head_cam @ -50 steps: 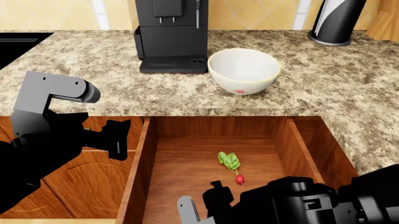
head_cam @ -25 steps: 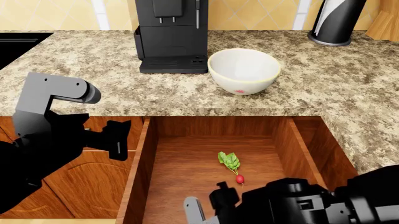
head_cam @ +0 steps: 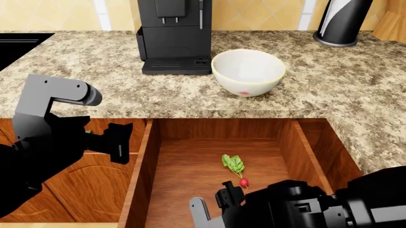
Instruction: Place the bar in the bowl and close the drawer.
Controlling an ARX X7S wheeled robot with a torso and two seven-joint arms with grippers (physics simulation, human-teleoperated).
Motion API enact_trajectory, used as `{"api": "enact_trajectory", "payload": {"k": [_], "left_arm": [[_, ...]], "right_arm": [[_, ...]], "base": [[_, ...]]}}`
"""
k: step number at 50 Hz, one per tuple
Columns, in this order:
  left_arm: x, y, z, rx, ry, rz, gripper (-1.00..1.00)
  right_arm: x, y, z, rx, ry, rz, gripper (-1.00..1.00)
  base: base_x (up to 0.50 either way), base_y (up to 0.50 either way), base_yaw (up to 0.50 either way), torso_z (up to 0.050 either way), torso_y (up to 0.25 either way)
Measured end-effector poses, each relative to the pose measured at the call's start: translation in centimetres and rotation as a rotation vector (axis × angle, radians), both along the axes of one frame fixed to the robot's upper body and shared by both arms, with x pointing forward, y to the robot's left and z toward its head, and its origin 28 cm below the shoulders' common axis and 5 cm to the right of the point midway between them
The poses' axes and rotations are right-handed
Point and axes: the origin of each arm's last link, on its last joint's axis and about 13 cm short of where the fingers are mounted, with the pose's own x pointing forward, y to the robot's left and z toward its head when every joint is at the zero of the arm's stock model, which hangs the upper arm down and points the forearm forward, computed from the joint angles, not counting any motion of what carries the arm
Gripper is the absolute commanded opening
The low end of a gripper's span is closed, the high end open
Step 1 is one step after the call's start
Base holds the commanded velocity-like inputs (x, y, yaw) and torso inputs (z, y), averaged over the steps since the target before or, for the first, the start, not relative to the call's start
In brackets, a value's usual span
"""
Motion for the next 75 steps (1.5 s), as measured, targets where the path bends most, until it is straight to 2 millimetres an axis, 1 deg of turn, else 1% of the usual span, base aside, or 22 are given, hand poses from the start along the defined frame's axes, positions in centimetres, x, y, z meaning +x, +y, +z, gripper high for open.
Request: {"api": "enact_trajectory", "payload": {"k": [32,48,75], "left_arm": [[0.1,0.1,-0.2,-0.004,0.007,0.006,1.00],[0.2,0.2,-0.3,-0.006,0.011,0.006,1.00],[0.3,0.2,-0.5,-0.010,0.017,0.007,1.00]], "right_arm": [[0.6,0.3,-1.6,0.005,0.038,0.013,1.00],[1.0,0.1,-2.5,-0.005,0.059,0.001,1.00],[1.9,-0.2,-3.2,-0.024,0.039,-0.011,1.00]], "base": [[0.00,0.00,0.00,0.000,0.000],[0.00,0.00,0.00,0.000,0.000],[0.00,0.00,0.00,0.000,0.000]]}}
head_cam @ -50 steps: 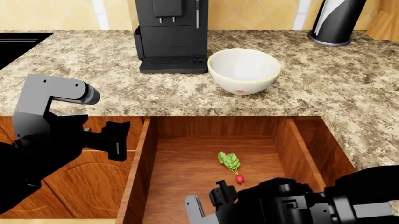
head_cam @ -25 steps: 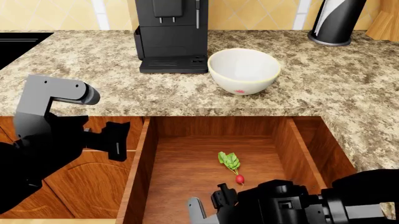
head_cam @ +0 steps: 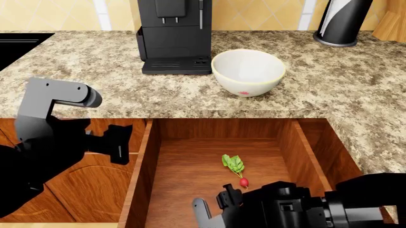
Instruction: Place the bar in the bowl and close the drawer.
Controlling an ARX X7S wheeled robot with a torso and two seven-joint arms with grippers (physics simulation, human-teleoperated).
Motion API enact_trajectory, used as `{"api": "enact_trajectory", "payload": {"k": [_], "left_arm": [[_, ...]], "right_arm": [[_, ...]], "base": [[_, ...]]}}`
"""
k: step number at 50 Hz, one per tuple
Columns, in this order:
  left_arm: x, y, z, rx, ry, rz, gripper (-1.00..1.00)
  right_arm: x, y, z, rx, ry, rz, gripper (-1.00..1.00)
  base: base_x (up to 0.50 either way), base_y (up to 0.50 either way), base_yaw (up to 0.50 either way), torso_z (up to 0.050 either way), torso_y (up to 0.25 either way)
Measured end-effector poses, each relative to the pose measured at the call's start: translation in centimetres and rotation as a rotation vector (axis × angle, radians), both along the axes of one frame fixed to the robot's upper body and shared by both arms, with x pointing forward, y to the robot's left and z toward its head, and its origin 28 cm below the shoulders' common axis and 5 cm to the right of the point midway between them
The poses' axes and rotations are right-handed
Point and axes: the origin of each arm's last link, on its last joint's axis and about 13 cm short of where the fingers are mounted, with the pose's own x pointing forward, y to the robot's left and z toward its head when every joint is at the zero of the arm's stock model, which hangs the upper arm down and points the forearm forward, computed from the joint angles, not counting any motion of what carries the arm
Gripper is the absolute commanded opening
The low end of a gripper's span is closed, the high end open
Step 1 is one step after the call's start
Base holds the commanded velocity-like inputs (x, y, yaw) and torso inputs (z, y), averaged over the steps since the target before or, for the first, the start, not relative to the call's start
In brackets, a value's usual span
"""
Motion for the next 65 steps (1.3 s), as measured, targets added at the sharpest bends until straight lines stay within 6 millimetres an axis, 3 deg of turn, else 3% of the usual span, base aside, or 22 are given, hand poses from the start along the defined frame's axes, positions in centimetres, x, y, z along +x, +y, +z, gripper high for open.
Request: {"api": "enact_trajectory", "payload": {"k": [65], "left_arm": [[0.5,0.1,-0.6,-0.007,0.019,-0.001,1.00]], "right_arm": [[1.2,-0.2,-2.2,0.013,0.035,-0.005,1.00]], "base": [[0.00,0.00,0.00,0.000,0.000]]}}
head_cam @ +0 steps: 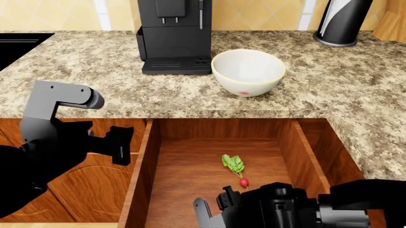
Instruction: Place the bar in the bowl and close the drawer.
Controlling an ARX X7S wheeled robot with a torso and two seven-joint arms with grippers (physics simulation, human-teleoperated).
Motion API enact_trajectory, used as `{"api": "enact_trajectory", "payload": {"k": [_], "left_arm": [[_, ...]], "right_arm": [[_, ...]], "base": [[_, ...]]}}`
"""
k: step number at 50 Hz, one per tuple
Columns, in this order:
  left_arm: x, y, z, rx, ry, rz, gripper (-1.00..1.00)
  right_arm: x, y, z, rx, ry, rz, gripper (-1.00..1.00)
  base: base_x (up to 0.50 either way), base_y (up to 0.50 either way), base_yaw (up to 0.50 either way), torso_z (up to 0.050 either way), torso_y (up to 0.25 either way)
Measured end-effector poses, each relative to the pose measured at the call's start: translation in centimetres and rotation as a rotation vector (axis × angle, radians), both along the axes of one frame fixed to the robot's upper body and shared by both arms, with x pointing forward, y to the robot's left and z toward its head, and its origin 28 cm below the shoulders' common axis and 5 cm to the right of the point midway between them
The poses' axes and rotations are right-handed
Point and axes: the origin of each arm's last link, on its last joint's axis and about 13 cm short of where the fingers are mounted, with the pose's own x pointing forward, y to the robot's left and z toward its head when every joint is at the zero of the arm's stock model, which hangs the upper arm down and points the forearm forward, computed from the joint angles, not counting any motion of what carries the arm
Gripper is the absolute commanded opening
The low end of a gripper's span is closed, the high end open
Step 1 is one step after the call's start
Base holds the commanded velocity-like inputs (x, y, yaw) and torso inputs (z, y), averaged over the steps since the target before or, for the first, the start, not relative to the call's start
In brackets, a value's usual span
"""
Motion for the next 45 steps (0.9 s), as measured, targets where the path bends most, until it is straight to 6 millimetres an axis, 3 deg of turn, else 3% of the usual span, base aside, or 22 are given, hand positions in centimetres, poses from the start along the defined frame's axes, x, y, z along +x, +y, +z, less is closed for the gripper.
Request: {"api": "enact_trajectory", "payload": {"k": [36,37,45], "left_arm": [[0.1,0.1,-0.1,-0.001,0.003,0.004,1.00],[0.1,0.1,-0.1,-0.001,0.003,0.004,1.00],[0.0,0.1,-0.1,-0.001,0.002,0.005,1.00]], "right_arm": [[0.5,0.3,-1.1,0.006,0.019,0.006,1.00],[0.5,0.3,-1.1,0.006,0.020,0.006,-1.00],[0.5,0.3,-1.1,0.008,0.020,0.000,-1.00]], "base": [[0.00,0.00,0.00,0.000,0.000],[0.00,0.00,0.00,0.000,0.000],[0.00,0.00,0.00,0.000,0.000]]}}
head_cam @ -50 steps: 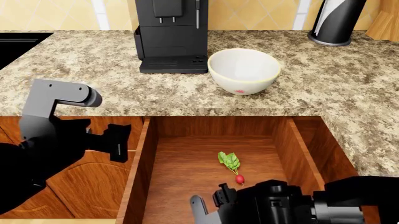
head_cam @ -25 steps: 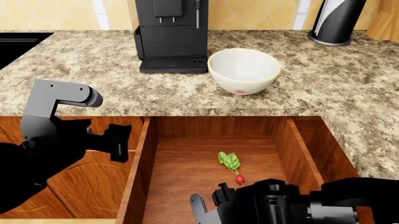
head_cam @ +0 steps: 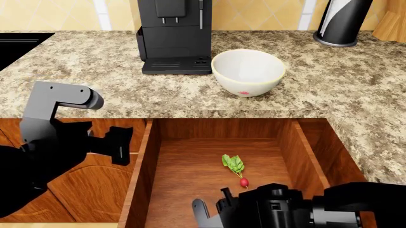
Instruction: Place the bar in the bowl and close the drawer.
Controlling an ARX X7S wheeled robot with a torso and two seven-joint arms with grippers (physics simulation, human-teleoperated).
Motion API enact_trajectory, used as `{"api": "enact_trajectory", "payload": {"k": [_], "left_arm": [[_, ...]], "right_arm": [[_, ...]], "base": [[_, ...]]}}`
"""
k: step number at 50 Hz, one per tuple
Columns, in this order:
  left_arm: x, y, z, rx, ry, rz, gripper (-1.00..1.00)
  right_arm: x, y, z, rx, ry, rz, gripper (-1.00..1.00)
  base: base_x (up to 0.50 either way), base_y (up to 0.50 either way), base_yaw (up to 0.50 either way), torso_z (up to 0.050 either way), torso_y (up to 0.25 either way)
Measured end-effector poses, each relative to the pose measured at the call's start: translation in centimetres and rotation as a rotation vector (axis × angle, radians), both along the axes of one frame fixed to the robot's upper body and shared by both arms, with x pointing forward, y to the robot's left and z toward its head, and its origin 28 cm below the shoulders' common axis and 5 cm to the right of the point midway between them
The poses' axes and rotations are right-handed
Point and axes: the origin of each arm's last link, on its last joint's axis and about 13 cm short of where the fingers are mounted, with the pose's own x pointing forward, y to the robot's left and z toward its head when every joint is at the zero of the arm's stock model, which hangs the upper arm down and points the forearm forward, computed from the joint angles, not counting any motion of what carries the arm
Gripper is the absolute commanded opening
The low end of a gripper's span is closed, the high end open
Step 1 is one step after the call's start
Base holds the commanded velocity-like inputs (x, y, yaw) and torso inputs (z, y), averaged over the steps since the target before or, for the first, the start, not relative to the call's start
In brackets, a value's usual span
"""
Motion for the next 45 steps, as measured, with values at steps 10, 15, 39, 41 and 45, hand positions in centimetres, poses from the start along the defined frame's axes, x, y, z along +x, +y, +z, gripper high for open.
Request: {"api": "enact_trajectory", "payload": {"k": [10,15,39,41,45], "left_arm": [[-0.1,0.0,0.0,0.001,-0.001,0.000,1.00],[-0.1,0.0,0.1,0.001,-0.002,0.001,1.00],[-0.2,-0.1,0.5,0.006,-0.012,0.006,1.00],[-0.2,0.0,0.5,0.006,-0.014,0.007,1.00],[-0.2,0.0,0.6,0.006,-0.017,0.008,1.00]], "right_arm": [[-0.1,-0.1,0.3,-0.002,-0.004,-0.005,-1.00],[-0.2,-0.2,0.7,-0.003,-0.011,-0.007,-1.00],[-0.4,-0.5,5.8,0.080,-0.122,-0.043,-1.00],[-0.4,-0.5,6.4,0.094,-0.136,-0.046,-1.00],[-0.4,-0.5,7.9,0.126,-0.166,-0.050,-1.00]], "base": [[0.00,0.00,0.00,0.000,0.000],[0.00,0.00,0.00,0.000,0.000],[0.00,0.00,0.00,0.000,0.000],[0.00,0.00,0.00,0.000,0.000],[0.00,0.00,0.00,0.000,0.000]]}}
